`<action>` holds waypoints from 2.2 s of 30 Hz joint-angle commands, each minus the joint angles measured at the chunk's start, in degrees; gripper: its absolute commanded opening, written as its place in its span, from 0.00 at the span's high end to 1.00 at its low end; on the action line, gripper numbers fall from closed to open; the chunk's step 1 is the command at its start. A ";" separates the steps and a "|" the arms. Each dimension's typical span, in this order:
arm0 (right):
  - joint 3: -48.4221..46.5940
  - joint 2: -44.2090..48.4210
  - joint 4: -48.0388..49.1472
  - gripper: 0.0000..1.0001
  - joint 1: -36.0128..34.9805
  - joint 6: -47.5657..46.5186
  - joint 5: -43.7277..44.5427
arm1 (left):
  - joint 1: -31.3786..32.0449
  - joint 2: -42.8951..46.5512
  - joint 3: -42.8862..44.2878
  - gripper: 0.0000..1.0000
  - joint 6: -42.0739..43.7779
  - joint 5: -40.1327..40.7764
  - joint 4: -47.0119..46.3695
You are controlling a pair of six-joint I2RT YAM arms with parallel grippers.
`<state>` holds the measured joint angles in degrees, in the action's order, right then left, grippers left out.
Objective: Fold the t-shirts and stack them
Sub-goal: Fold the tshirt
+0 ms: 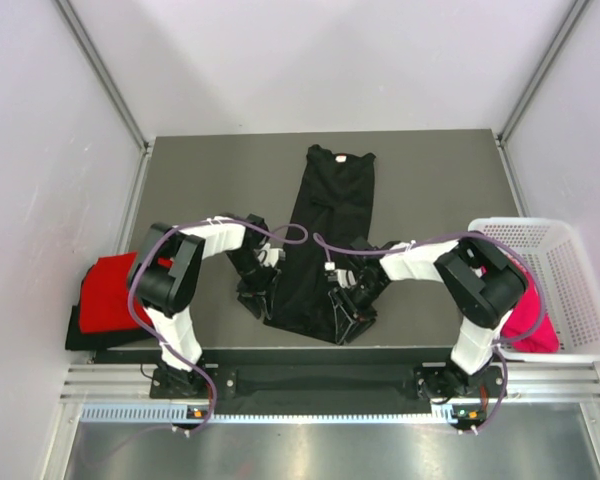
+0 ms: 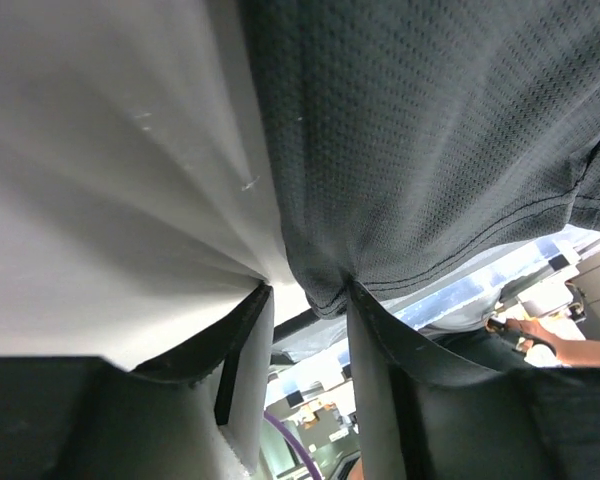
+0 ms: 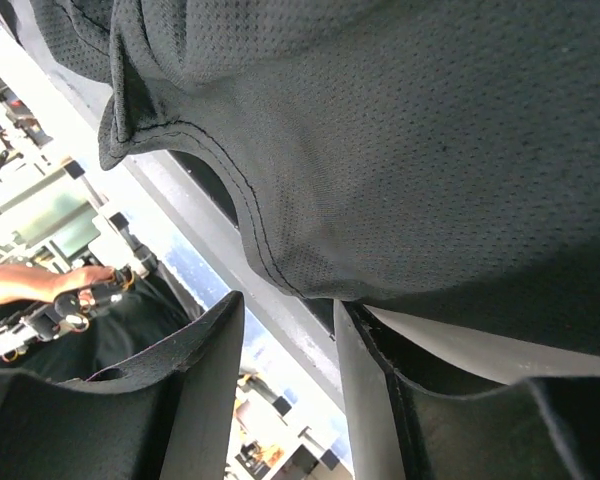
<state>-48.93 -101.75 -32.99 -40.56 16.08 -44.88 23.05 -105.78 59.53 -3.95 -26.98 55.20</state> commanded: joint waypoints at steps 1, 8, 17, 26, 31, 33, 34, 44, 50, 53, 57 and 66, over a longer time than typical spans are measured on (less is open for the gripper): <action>-1.69 -1.16 1.00 0.57 0.57 -3.51 10.26 | 0.86 -2.42 -0.82 0.59 2.89 4.39 -7.21; -3.19 -4.59 -0.05 0.60 -0.31 -4.21 10.87 | 0.86 -2.77 -0.82 0.66 3.24 3.96 -7.12; -5.47 -9.24 -1.11 0.83 -1.72 -5.70 11.66 | 0.86 -3.82 -0.64 0.82 3.42 2.11 -7.04; -8.20 -3.21 -3.21 1.00 0.29 -9.30 14.20 | 0.24 -0.06 1.46 1.00 5.62 2.02 -6.68; -7.41 5.85 -4.89 1.00 5.57 -12.47 16.31 | 0.07 3.03 5.76 1.00 7.63 4.12 -4.14; -6.19 9.72 -5.15 1.00 7.77 -13.43 16.67 | 0.07 4.35 8.58 1.00 8.25 4.74 -3.08; -5.92 11.82 -5.24 1.00 8.38 -13.70 17.02 | 0.07 4.61 10.24 1.00 8.60 5.18 -2.91; -9.08 14.31 -4.71 1.00 14.10 -15.55 15.44 | 0.15 2.78 22.90 1.00 9.83 4.13 -0.45; -13.55 9.65 -5.59 1.00 17.17 -19.23 14.91 | 0.15 -0.82 30.11 1.00 9.83 4.22 0.00; -17.86 5.35 -6.20 1.00 19.28 -20.29 14.04 | 0.07 -3.46 33.89 1.00 9.75 5.36 -1.06; -24.09 0.77 -5.59 1.00 22.27 -21.35 13.07 | -0.02 -8.03 38.72 1.00 9.75 6.94 -2.55; -34.03 -7.66 -3.66 1.00 25.53 -22.31 14.03 | -0.46 -16.47 48.39 1.00 8.43 12.29 -7.38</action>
<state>-78.52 -107.77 -38.26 -16.25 -4.54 -30.28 23.22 -121.56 103.72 4.73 -17.52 51.86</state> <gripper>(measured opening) 0.009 0.012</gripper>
